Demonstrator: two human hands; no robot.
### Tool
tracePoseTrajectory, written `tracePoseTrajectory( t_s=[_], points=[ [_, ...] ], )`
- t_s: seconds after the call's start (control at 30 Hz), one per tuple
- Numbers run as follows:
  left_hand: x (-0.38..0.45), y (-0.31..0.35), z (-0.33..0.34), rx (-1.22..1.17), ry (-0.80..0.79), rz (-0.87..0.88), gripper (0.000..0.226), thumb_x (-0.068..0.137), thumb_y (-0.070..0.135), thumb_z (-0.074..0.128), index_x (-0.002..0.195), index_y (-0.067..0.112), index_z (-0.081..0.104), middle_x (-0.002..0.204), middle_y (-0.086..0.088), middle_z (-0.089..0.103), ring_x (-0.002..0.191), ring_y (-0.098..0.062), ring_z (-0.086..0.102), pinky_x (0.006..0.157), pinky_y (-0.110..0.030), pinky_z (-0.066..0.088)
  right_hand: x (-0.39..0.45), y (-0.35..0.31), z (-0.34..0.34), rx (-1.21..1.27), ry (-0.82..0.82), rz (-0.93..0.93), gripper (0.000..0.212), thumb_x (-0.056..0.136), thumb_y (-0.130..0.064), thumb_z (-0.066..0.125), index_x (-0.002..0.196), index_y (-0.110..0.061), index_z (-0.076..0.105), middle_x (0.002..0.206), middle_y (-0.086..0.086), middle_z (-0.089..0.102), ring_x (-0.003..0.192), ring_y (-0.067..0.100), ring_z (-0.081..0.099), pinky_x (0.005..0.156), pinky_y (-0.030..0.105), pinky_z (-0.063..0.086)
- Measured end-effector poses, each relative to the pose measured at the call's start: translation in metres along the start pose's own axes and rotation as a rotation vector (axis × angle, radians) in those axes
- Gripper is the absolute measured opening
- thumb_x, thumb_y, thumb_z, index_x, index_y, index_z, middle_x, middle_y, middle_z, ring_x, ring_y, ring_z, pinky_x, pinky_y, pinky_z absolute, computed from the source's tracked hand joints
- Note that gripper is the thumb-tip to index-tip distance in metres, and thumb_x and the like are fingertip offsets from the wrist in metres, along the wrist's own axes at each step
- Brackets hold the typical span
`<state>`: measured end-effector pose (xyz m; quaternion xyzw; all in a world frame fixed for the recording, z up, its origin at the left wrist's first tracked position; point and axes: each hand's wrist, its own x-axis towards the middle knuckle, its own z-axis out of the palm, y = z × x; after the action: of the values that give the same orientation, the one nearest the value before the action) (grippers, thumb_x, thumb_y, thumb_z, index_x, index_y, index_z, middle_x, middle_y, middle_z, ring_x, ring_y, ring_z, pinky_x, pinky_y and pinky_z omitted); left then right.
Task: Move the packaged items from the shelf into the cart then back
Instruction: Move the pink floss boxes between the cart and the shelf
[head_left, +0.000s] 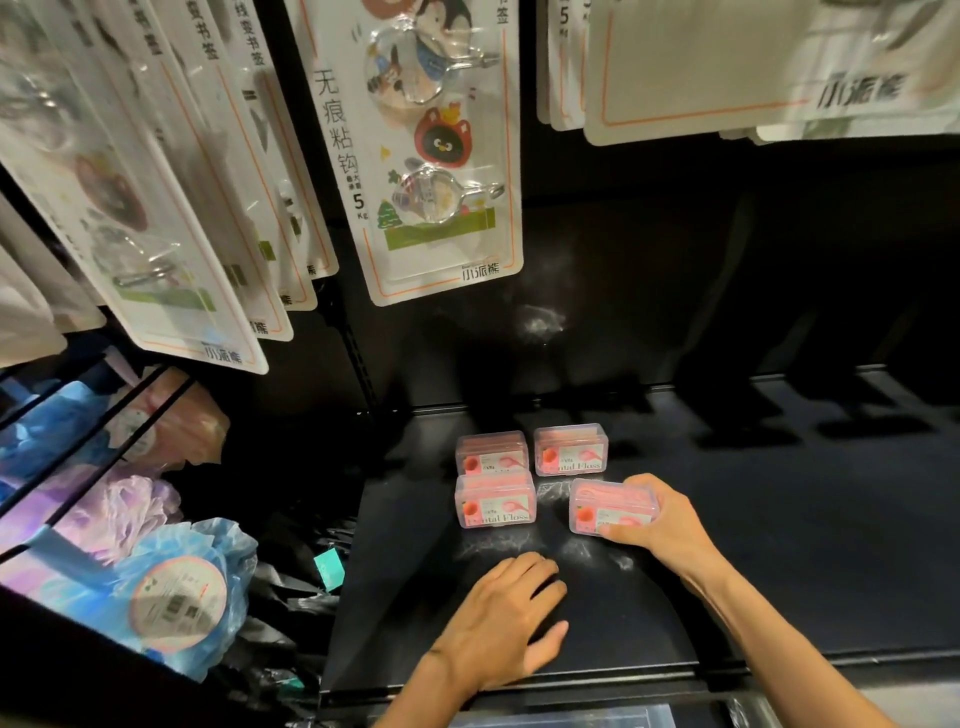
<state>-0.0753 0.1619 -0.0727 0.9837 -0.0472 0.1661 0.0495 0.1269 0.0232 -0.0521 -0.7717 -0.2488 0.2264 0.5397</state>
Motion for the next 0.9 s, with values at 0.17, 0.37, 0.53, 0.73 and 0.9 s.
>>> tracePoseTrajectory(
  t_s=[0.17, 0.37, 0.53, 0.73, 0.9],
  points=[
    [0.001, 0.002, -0.005, -0.021, -0.043, -0.011, 0.035, 0.083, 0.047, 0.051, 0.106, 0.027, 0.069, 0.115, 0.009, 0.063, 0.109, -0.006, 0.057, 0.097, -0.019, 0.043, -0.004, 0.006, -0.002, -0.033, 0.026, -0.023, 0.06, 0.061, -0.006, 0.087, 0.108, -0.024, 0.054, 0.1, -0.005, 0.064, 0.09, 0.011, 0.063, 0.069, 0.017, 0.049],
    [0.001, 0.002, -0.005, -0.047, -0.06, -0.029, 0.035, 0.082, 0.048, 0.052, 0.109, 0.03, 0.067, 0.117, 0.012, 0.062, 0.111, -0.003, 0.054, 0.097, -0.017, 0.042, -0.021, 0.016, -0.009, -0.083, 0.181, -0.073, 0.058, 0.064, -0.01, 0.087, 0.109, -0.022, 0.054, 0.104, -0.01, 0.061, 0.099, 0.007, 0.057, 0.083, 0.019, 0.045],
    [0.002, 0.0, -0.005, -0.071, -0.051, -0.039, 0.033, 0.081, 0.045, 0.055, 0.108, 0.027, 0.067, 0.116, 0.01, 0.061, 0.11, -0.005, 0.053, 0.098, -0.017, 0.041, -0.014, 0.018, -0.003, -0.096, 0.227, -0.097, 0.044, 0.066, -0.017, 0.087, 0.102, -0.02, 0.063, 0.096, -0.011, 0.068, 0.091, 0.005, 0.062, 0.082, 0.026, 0.051],
    [0.001, 0.0, -0.004, -0.085, -0.053, -0.042, 0.034, 0.082, 0.044, 0.055, 0.109, 0.027, 0.067, 0.117, 0.01, 0.061, 0.111, -0.004, 0.054, 0.098, -0.016, 0.041, 0.002, 0.011, 0.014, -0.106, 0.195, -0.133, 0.046, 0.071, -0.012, 0.083, 0.113, -0.017, 0.063, 0.102, -0.006, 0.066, 0.09, 0.001, 0.059, 0.076, 0.006, 0.042],
    [0.0, 0.001, -0.004, -0.098, -0.051, -0.053, 0.034, 0.083, 0.045, 0.055, 0.11, 0.028, 0.067, 0.118, 0.01, 0.061, 0.112, -0.003, 0.053, 0.099, -0.015, 0.038, 0.002, 0.011, 0.02, -0.131, 0.216, -0.159, 0.044, 0.075, -0.011, 0.079, 0.115, -0.017, 0.063, 0.1, -0.009, 0.063, 0.09, 0.001, 0.057, 0.074, 0.003, 0.041]
  ],
)
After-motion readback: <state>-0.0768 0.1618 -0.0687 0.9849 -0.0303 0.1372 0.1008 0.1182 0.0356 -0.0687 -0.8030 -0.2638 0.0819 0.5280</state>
